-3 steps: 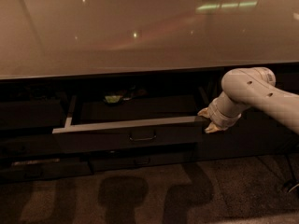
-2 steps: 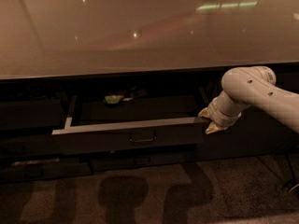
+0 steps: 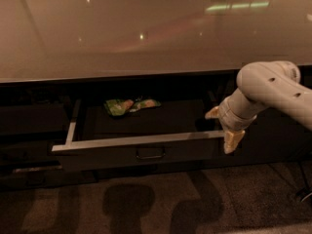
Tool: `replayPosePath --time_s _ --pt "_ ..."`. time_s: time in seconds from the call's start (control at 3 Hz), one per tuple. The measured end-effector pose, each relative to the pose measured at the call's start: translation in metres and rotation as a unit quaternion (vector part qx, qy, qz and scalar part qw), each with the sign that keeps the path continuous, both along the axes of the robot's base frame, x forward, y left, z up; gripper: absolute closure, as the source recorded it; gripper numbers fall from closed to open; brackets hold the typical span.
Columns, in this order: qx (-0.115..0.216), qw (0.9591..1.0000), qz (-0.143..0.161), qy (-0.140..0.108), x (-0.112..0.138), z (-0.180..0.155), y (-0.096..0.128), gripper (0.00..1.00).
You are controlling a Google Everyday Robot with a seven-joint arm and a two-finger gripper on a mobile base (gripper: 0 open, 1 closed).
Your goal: Open top drawer
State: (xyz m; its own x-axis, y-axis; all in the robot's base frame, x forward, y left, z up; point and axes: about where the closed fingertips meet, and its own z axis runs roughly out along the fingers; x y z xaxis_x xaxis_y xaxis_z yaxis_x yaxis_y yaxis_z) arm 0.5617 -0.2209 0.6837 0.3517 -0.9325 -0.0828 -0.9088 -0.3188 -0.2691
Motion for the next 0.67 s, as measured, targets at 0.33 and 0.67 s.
replayPosePath --time_s 0.33,0.67 --pt "0.003 0.9988 0.016 -0.046 -0.0207 0.0634 0.0129 0.0" --pt "0.0 0.9985 0.016 -0.052 -0.0219 0.0723 0.0133 0.0"
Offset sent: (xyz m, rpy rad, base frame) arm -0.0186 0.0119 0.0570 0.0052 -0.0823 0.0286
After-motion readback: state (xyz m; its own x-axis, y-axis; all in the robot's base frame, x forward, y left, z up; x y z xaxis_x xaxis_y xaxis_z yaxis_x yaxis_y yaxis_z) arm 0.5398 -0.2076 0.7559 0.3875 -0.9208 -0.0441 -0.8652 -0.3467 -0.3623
